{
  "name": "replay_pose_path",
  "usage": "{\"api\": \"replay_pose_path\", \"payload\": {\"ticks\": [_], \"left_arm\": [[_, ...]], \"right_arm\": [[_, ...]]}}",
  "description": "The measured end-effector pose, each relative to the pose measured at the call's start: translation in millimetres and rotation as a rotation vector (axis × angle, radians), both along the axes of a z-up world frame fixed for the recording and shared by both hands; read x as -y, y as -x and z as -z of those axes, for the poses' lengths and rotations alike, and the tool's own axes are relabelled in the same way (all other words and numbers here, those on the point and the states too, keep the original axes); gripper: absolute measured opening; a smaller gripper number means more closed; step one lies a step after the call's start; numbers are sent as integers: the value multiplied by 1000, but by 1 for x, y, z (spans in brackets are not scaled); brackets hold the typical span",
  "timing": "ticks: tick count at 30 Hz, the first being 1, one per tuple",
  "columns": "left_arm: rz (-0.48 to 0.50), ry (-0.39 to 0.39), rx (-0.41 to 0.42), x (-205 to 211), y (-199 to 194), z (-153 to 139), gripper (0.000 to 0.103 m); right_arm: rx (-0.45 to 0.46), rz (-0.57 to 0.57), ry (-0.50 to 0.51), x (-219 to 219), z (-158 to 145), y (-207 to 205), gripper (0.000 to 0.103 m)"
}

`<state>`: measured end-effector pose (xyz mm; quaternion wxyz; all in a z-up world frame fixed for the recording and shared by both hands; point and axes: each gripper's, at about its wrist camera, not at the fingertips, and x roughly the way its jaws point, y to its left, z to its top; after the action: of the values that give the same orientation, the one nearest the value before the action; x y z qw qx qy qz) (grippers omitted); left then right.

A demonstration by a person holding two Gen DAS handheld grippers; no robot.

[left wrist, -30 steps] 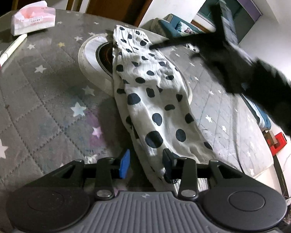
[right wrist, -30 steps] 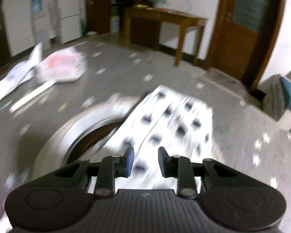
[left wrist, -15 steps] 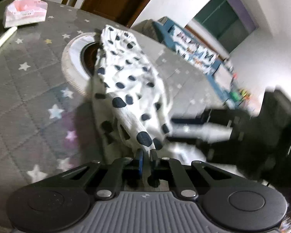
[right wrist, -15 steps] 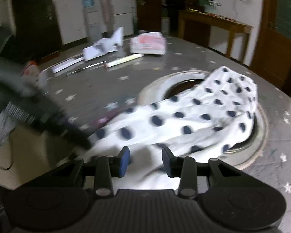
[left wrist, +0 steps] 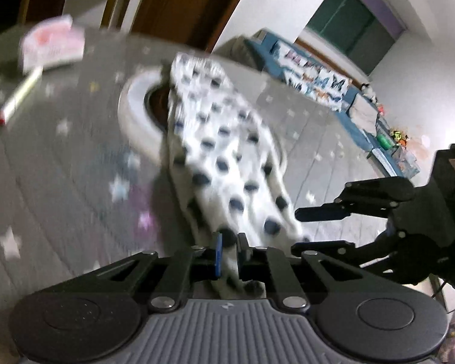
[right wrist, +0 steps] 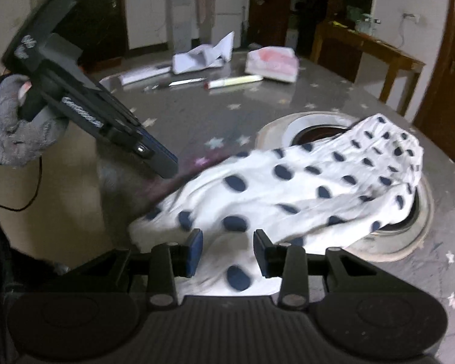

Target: Fold clothes

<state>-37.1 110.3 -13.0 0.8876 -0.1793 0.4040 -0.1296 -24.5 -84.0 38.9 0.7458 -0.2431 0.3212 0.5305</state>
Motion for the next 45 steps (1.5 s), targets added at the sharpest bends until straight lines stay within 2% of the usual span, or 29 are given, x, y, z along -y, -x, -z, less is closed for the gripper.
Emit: {"api": "replay_pose_path", "payload": {"ticks": [3,6,11,14,17,20,21,24,26,31,35,37,40,43,45], "left_arm": [[12,-12,50,5,-13,-8,13],[24,-37,86,16,-36,-5,13],[37,-92,47,25,-68,18,13],[21,-90,9,18,-73,26,13],[32,-89,17,19,-79,23,13],[71,-98,46,33,-96,15,14],[86,-102,54,40,-103,13,17],[134,-116,71,64,-126,9,36],[162,-125,76,77,-140,10,41],[146,-106,12,94,-183,29,42],[95,-66,-49,82,-201,51,38],[80,-14,-51,72,-204,55,38],[69,17,-53,63,-206,57,37],[64,58,-52,56,-205,60,37],[55,105,-58,49,-206,61,37]], "right_arm": [[10,65,-19,2,0,-22,37],[25,163,-34,2,4,-53,37],[12,336,-57,4,21,-110,36],[-57,470,-93,18,33,-144,34],[-142,542,-128,33,43,-165,33],[-202,552,-158,36,50,-177,26],[-218,551,-164,35,52,-182,21],[-255,529,-193,28,52,-193,19],[-261,496,-223,20,46,-197,19],[-304,430,-270,5,35,-211,19],[-362,415,-337,13,32,-221,21],[-366,428,-376,21,29,-223,21],[-354,478,-408,38,26,-223,21],[-327,522,-380,54,33,-221,21],[-342,534,-358,62,42,-220,21]]}}
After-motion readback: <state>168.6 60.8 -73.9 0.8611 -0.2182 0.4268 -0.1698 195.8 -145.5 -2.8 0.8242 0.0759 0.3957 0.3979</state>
